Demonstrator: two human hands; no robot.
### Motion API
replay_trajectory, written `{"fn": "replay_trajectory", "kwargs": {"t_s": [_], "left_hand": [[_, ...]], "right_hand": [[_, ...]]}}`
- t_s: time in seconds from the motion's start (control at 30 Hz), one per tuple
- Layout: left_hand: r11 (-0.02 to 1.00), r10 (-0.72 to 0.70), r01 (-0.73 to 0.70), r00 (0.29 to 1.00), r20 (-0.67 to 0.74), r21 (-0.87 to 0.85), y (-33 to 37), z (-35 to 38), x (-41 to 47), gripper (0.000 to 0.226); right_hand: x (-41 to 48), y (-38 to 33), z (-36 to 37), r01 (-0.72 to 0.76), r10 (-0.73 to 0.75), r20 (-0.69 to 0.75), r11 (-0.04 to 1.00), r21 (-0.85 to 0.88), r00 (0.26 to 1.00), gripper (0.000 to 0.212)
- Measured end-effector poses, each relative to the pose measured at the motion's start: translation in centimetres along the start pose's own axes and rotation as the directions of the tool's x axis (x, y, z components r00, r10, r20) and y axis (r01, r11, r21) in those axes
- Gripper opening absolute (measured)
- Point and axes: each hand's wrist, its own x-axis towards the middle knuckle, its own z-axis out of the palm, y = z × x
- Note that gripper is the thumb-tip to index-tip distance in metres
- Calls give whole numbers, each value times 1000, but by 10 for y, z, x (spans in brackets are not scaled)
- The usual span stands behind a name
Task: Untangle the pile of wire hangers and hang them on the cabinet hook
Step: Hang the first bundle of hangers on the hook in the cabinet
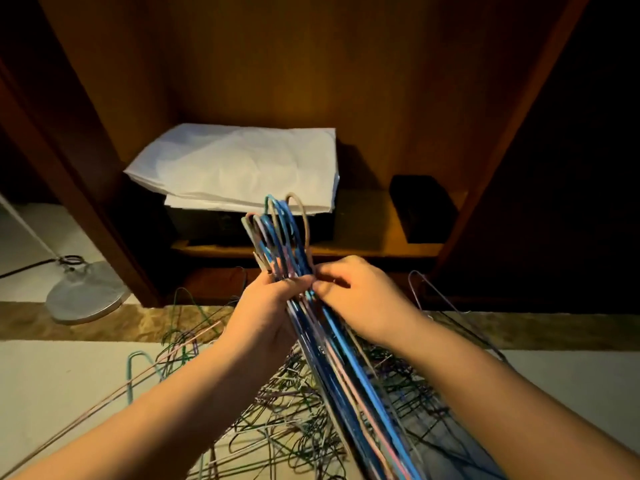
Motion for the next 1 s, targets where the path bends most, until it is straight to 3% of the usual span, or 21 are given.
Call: {"fn": "replay_trajectory", "kwargs": {"t_s": [0.23,0.4,0.5,0.57,0.67,0.73,0.8,0.9,1.0], "left_hand": [[989,-104,112,990,91,-92,127,78,-30,30],[969,-119,122,992,29,-213,264,153,-70,25],[942,-101,89,995,-19,-324,353,200,-97,29],[940,-109,102,994,-5,-326,408,230,-119,25],[936,-132,130,991,14,-328,480,270,-149,23],[938,-101,105,994,30,-332,516,293,-161,26],[945,-52,61,998,35,-322,544,316,-166,25],[949,2,14,999,52,-313,574,348,-162,41],[944,11,23,995,102,-330,592,374,-147,52]], "right_hand": [[-19,-104,-103,-122,122,113,992,-10,986,51],[-45,-231,-211,-173,152,265,983,58,952,67],[-73,-314,-265,-103,75,231,988,112,970,82],[-92,-367,-293,-62,75,176,995,-78,982,94],[-110,-442,-327,-108,108,-26,891,-441,994,103],[-111,-480,-345,-155,87,-147,817,-555,985,98],[-104,-505,-365,-229,81,-267,776,-587,960,81],[-88,-525,-394,-321,71,-416,757,-570,907,40],[-66,-523,-420,-328,26,-501,785,-525,865,20]]}}
